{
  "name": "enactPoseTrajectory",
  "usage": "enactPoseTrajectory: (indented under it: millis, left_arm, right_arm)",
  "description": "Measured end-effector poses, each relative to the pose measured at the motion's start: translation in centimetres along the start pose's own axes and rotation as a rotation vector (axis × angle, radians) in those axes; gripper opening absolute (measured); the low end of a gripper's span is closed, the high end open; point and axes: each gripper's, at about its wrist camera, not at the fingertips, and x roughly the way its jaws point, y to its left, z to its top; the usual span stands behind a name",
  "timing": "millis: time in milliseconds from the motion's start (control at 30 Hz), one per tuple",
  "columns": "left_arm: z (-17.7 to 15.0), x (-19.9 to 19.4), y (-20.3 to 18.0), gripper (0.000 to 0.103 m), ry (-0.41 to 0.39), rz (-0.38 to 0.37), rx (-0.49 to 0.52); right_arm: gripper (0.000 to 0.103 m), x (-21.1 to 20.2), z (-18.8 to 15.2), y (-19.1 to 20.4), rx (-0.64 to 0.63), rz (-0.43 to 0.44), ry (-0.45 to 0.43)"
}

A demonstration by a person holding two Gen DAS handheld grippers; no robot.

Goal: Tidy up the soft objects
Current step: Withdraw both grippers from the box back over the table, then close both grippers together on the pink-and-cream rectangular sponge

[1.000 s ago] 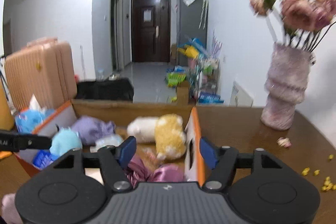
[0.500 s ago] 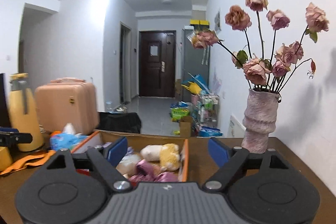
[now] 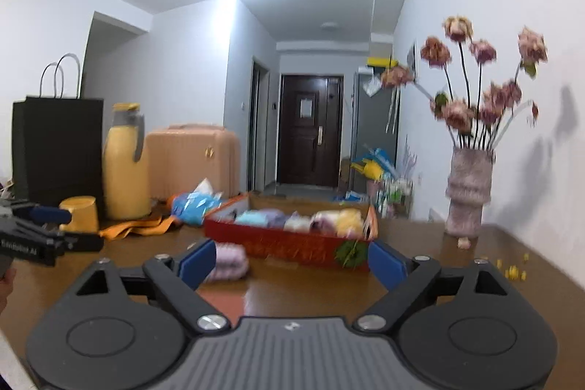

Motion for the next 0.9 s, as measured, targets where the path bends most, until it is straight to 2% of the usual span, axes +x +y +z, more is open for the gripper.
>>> enactPoseTrajectory:
  millis: [100, 200, 467, 700, 900]
  left_arm:
    - [-1.2, -1.1, 0.4, 0.103, 0.019, -0.002, -0.045]
    - [-1.9, -1.4, 0.8, 0.103, 0.029, 0.015, -0.054]
    - [-1.8, -0.6, 1.0, 0.103, 0.049, 0.021, -0.055]
    - [-2.0, 2.0, 0.6, 0.103, 0.086, 0.003, -0.056]
    - [-1.7, 5.6, -0.2, 0.103, 0.119, -0.010, -0.043]
  right_arm:
    - [0.090, -1.2, -1.7, 1.2, -0.029, 0.005, 0.018]
    - [0.090, -1.6, -2.8, 1.8, -0.001, 0.036, 0.049]
    - [0.090, -0.6, -3.0, 2.3, -0.011, 0.044, 0.075]
    - [0.090, 2.0, -3.7, 2.6, 0.044, 0.081, 0.149]
    - [0.090, 6.3, -4.7, 4.5, 0.052, 0.104, 0.256]
